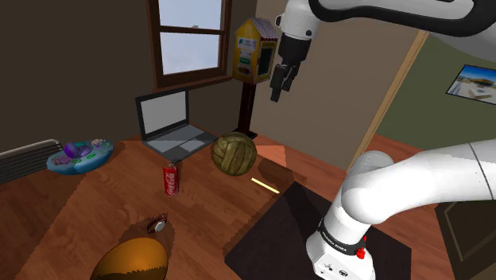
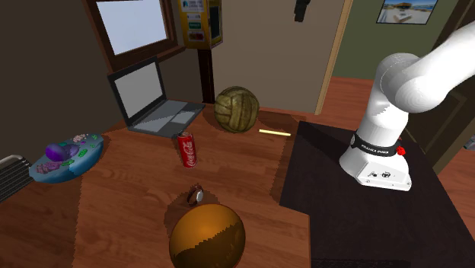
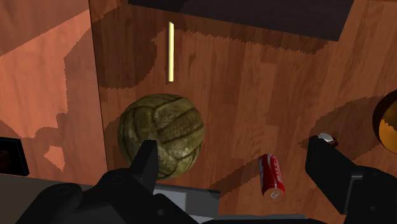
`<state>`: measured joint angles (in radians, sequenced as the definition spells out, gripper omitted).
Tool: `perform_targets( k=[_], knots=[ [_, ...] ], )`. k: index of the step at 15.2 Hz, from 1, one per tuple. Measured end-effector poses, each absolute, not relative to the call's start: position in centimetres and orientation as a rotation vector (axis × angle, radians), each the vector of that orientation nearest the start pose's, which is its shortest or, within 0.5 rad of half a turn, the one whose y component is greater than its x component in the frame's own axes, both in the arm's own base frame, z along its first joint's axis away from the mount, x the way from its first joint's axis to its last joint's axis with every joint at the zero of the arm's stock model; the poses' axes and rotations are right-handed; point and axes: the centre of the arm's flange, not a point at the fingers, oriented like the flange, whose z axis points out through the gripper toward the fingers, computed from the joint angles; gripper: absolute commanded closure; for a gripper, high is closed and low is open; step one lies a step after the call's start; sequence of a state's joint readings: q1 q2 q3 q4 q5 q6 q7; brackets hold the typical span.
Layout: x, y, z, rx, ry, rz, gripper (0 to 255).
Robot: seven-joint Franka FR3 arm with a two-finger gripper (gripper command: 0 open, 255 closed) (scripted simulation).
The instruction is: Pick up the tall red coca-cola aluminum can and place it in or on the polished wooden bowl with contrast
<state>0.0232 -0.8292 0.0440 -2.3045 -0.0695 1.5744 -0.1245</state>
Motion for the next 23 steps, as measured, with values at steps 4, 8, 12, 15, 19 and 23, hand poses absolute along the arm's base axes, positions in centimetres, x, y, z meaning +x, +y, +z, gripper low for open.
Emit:
perform_targets(
  k=[4,8,12,15,19,23],
  knots=[
    [31.4,2.6,61.0,-3.227,-0.294,-0.144,0],
    [34.7,4.2,57.6,-3.218,-0.31,-0.129,0],
    [38.6,6.1,54.3,-3.209,-0.327,-0.115,0],
    [41.1,7.1,51.1,-3.203,-0.339,-0.103,0],
    [44.4,9.2,47.7,-3.194,-0.355,-0.089,0],
    [47.7,10.7,43.9,-3.185,-0.372,-0.074,0]
  ],
)
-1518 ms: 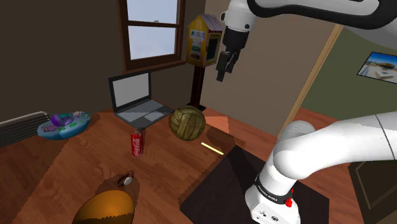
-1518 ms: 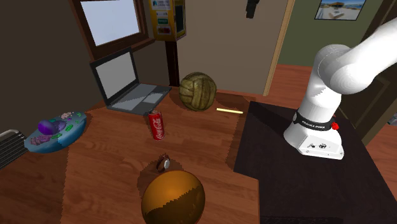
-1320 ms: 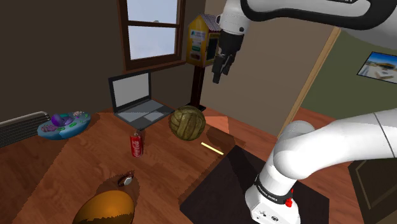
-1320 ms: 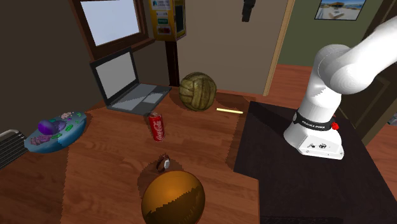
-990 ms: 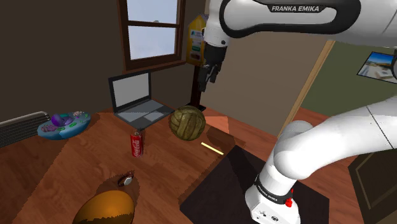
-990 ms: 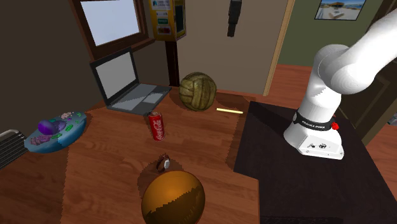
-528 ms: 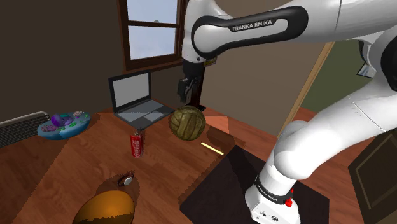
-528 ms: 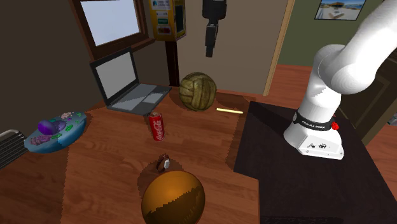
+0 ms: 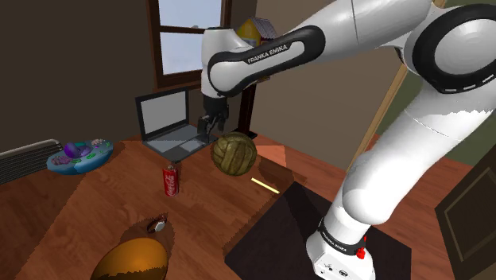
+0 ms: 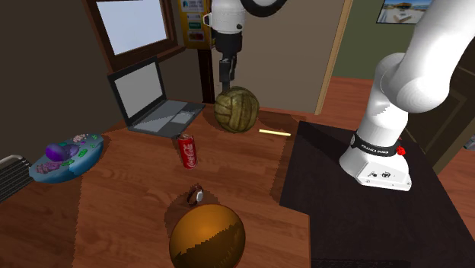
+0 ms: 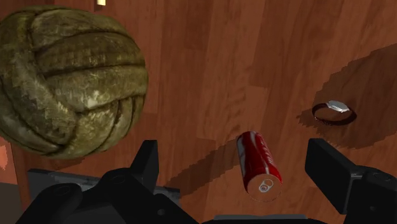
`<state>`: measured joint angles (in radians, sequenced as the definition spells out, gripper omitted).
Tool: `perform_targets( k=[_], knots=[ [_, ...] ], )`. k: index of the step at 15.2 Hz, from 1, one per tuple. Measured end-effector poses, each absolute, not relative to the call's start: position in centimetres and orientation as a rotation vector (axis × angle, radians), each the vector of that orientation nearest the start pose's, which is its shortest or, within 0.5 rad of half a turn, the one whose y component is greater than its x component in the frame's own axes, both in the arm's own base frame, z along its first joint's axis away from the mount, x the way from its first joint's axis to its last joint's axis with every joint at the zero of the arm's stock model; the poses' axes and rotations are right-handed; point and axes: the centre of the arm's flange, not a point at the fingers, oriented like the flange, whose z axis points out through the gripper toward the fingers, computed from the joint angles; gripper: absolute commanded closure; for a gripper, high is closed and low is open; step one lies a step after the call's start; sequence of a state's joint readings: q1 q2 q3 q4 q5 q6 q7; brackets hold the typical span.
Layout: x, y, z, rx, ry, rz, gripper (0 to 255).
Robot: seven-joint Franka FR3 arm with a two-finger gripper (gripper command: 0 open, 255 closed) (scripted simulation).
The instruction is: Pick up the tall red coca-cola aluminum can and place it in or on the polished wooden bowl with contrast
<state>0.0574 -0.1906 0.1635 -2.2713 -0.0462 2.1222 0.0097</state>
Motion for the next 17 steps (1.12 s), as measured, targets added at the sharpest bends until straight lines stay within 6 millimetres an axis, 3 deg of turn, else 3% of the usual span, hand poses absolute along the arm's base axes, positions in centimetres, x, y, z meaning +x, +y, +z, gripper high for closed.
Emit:
perform_targets(
  k=[11,17],
  knots=[
    [57.1,16.0,33.9,-3.158,-0.415,-0.036,0],
    [61.1,18.9,28.4,-3.145,-0.437,-0.015,0]
  ],
)
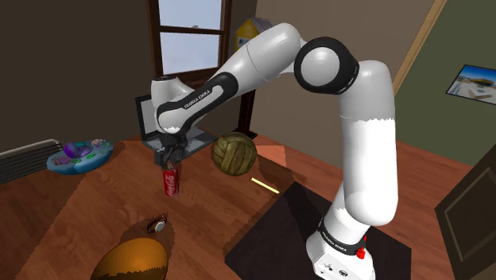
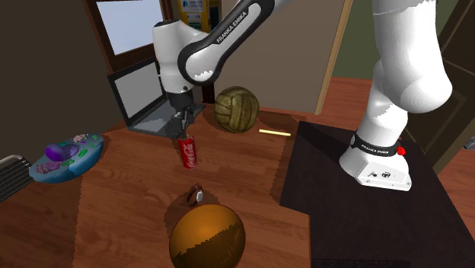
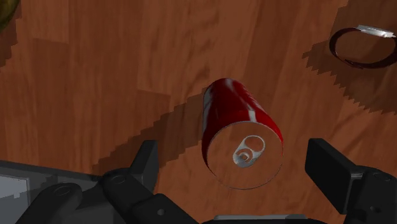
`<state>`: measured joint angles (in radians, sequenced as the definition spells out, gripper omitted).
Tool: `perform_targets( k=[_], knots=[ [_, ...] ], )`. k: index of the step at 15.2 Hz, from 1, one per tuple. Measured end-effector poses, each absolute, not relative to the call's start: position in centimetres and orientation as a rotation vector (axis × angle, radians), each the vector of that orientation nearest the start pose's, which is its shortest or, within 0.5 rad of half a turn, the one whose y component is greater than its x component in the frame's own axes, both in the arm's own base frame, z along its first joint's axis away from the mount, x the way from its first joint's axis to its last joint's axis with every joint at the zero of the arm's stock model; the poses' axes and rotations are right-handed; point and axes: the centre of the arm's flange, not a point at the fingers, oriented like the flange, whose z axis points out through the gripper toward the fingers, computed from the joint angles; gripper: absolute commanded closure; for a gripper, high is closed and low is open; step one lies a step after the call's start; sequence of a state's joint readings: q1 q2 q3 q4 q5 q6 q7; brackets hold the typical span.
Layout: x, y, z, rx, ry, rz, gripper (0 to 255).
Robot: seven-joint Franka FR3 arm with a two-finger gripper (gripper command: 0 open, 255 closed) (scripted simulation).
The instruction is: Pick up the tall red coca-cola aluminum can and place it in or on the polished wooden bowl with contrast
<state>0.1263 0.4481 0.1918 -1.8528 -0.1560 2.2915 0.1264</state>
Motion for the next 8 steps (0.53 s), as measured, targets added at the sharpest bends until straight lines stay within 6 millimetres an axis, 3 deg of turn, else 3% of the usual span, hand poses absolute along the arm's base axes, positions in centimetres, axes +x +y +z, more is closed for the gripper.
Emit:
perform_targets(
  k=[8],
  knots=[
    [61.5,19.2,24.5,-3.144,-0.439,-0.013,0]
  ],
)
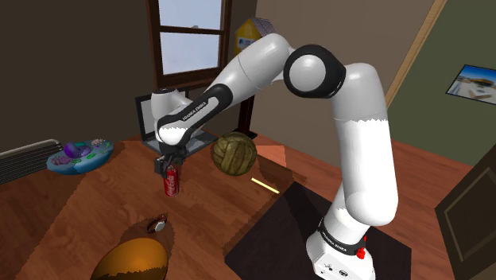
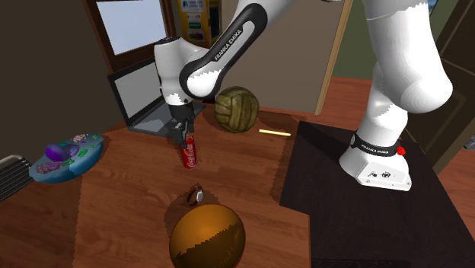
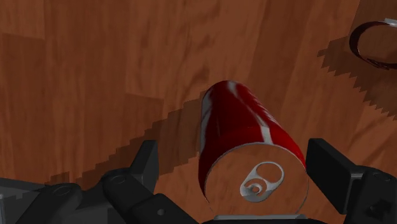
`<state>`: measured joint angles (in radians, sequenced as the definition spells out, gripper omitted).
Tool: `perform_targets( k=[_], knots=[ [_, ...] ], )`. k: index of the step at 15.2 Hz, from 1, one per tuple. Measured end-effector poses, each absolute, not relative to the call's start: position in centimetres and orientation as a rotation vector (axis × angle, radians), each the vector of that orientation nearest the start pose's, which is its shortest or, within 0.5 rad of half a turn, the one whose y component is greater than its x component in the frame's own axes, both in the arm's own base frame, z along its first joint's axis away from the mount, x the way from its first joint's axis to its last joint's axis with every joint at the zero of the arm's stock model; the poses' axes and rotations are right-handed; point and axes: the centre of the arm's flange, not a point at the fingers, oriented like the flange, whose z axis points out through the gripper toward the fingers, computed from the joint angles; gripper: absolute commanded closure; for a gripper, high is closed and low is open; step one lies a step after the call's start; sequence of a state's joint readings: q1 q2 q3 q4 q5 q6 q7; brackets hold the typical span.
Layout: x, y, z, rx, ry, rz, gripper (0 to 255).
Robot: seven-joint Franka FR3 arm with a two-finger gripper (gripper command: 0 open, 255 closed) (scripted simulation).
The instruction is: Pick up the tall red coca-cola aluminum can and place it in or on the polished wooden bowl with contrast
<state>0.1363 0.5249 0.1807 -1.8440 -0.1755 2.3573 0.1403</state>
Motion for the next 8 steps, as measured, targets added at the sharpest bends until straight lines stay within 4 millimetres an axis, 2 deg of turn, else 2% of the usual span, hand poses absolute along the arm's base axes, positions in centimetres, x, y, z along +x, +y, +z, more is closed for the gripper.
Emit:
perform_targets(
  k=[5,6,8],
  knots=[
    [61.57,19.2,24.26,-3.144,-0.439,-0.014,0],
    [61.57,19.2,24.26,-3.144,-0.439,-0.014,255],
    [61.59,19.21,24.3,-3.143,-0.439,-0.015,255]
  ],
)
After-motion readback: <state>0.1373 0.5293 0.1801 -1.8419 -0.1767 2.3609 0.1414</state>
